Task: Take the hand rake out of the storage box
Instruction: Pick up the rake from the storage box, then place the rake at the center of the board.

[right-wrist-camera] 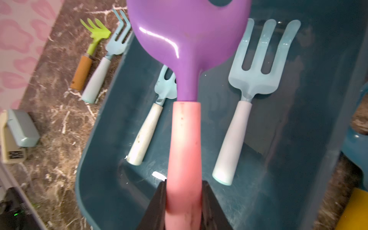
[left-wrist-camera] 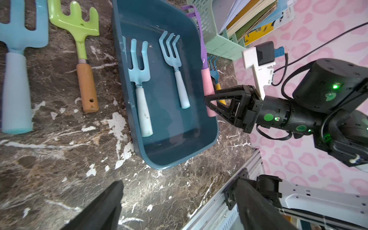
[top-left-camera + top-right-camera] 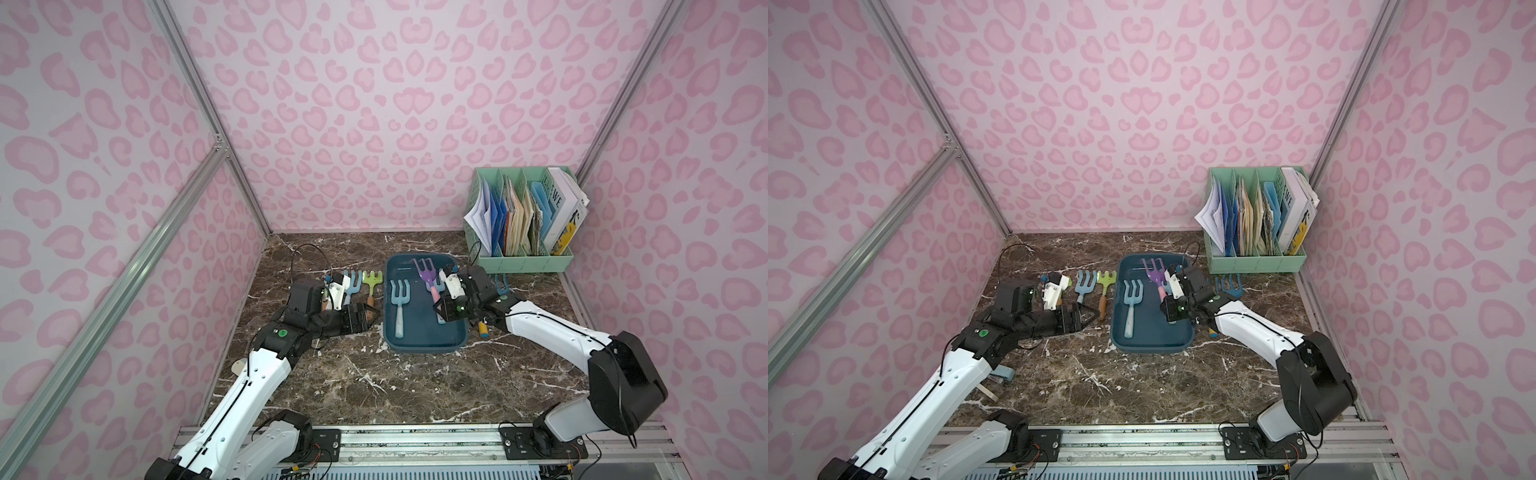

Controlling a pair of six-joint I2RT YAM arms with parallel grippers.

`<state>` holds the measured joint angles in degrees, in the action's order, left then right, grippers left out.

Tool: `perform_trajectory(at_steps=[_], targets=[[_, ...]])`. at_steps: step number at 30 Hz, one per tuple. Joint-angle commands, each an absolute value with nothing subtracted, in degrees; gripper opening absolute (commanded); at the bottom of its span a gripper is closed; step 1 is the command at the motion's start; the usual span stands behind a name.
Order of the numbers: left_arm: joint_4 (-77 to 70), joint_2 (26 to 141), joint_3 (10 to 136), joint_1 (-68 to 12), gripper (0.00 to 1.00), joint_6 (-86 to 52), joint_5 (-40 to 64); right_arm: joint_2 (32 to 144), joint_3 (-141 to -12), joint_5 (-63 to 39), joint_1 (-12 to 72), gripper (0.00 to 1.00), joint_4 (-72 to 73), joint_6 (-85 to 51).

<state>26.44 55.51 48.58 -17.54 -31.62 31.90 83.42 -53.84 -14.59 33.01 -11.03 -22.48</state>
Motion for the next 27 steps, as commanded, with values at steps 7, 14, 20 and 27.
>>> perform_trajectory(at_steps=[7,14,20,27], targets=[[8.3,54.3,46.7,-19.5,0.99,-37.0,40.1,73.9,-48.5,-34.4,29.6,0.12,-0.1,-24.7],[1.7,56.9,47.5,-23.8,0.88,-37.0,40.5,68.0,-46.5,-43.1,30.3,0.11,7.0,-28.5],[0.8,57.7,50.7,-30.8,0.80,-30.6,35.5,65.3,-46.2,-46.4,32.9,0.12,12.6,-32.6],[-5.3,59.3,52.7,-34.2,0.68,-28.5,36.7,64.4,-46.3,-48.1,35.6,0.12,16.9,-35.8]])
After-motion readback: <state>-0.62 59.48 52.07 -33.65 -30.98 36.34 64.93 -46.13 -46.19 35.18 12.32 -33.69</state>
